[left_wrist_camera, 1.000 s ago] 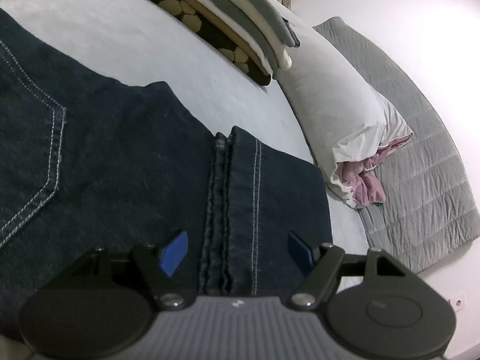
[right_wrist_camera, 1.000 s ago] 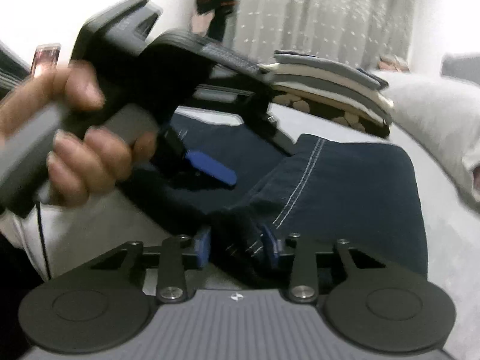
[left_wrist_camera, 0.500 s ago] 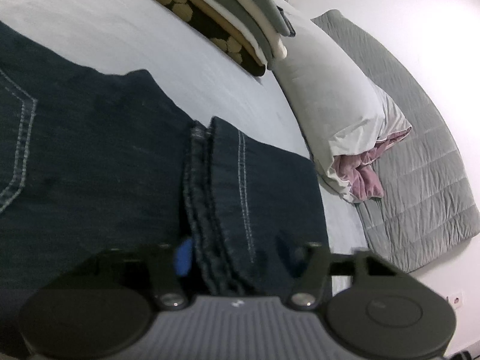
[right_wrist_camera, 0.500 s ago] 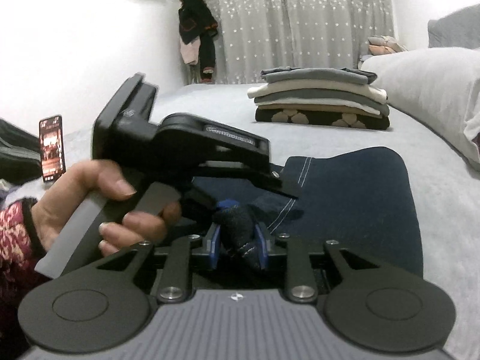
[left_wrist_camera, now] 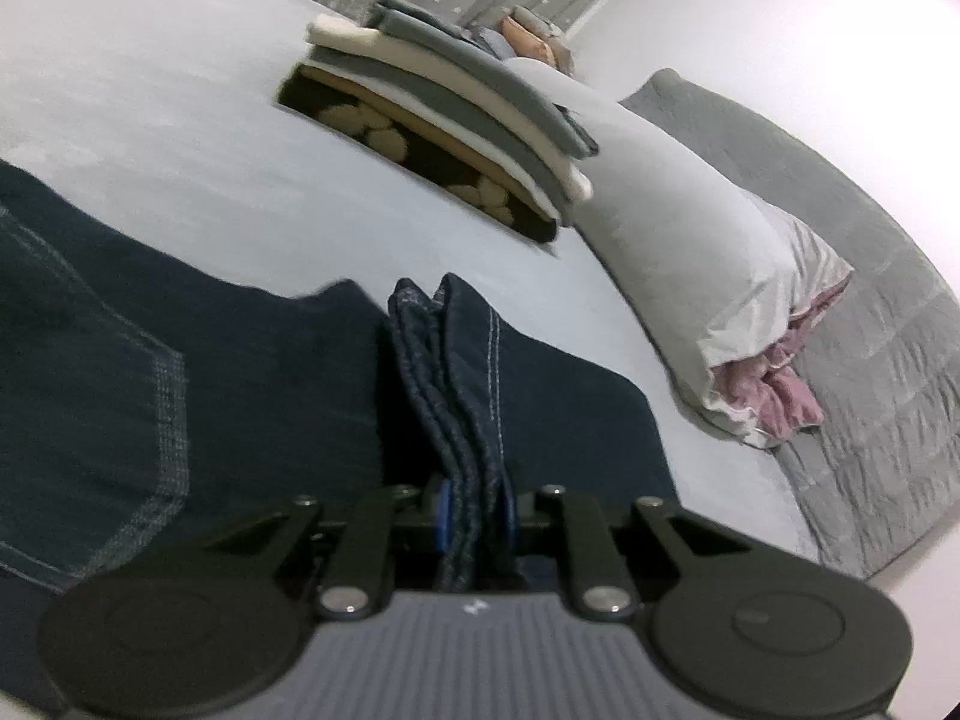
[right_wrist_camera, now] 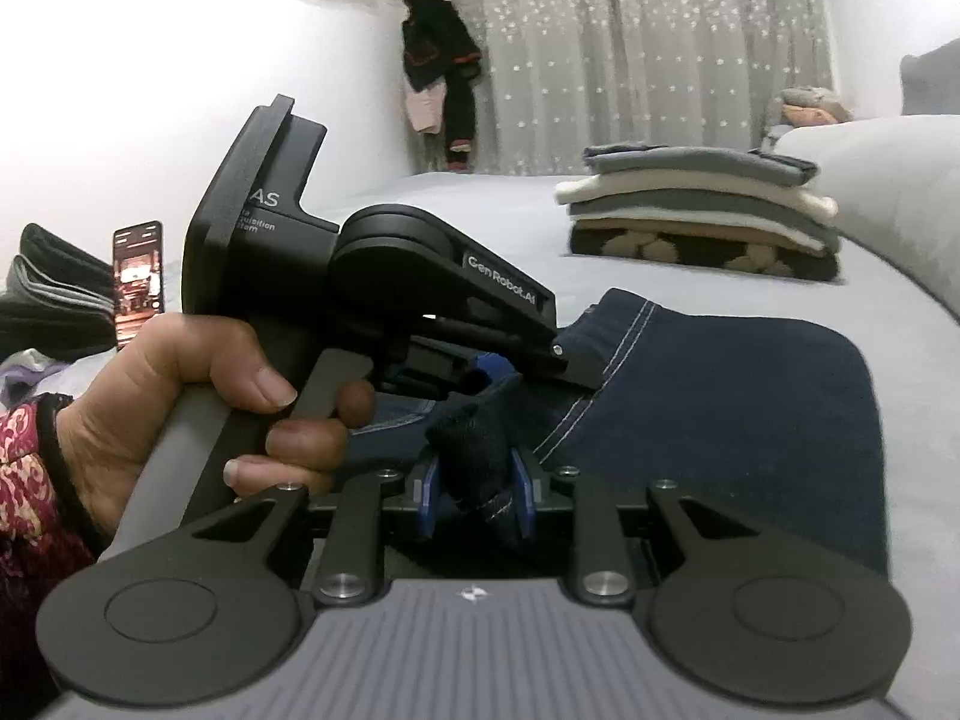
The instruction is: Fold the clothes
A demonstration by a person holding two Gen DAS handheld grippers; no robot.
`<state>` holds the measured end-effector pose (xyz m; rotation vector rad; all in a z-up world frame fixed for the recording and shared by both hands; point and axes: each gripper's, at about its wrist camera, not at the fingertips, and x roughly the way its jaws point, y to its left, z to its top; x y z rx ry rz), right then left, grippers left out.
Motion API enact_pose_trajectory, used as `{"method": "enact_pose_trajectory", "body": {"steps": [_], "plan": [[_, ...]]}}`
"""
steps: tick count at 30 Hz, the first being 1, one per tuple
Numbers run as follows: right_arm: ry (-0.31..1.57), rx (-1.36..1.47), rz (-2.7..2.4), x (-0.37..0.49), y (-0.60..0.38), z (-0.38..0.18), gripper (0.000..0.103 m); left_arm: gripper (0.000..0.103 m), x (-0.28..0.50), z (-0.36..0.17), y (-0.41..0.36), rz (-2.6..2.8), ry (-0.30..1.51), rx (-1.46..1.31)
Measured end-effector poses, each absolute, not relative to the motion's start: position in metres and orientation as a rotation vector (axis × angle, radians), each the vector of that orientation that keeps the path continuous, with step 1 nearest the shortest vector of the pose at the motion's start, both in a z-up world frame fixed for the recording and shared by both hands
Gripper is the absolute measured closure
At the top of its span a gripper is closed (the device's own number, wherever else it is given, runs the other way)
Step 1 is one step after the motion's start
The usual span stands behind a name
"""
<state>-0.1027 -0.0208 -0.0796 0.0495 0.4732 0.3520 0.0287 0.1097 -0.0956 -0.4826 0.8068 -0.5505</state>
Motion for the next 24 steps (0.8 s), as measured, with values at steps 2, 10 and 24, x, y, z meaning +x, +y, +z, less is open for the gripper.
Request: {"method": "enact_pose_trajectory", "body": {"steps": [2,10,24], "plan": [[0.48,0.046,0.361,-0.098,-0.013,-0.086,0.075,0.087,0.03,-0.098,0.118,-0.534,0.808,-0.472],[0.502,0.003,0.381,-0.092,0.006,-0.104,0.061,0.075,0.032,-0.105,0.117,-0.507,0.811,-0.36],[0.38,0.089,0.155,-0.11,-0.094,-0.068,0.053,0.052,-0.003,-0.071,0.089,-0.636,0.535,-0.177]]}}
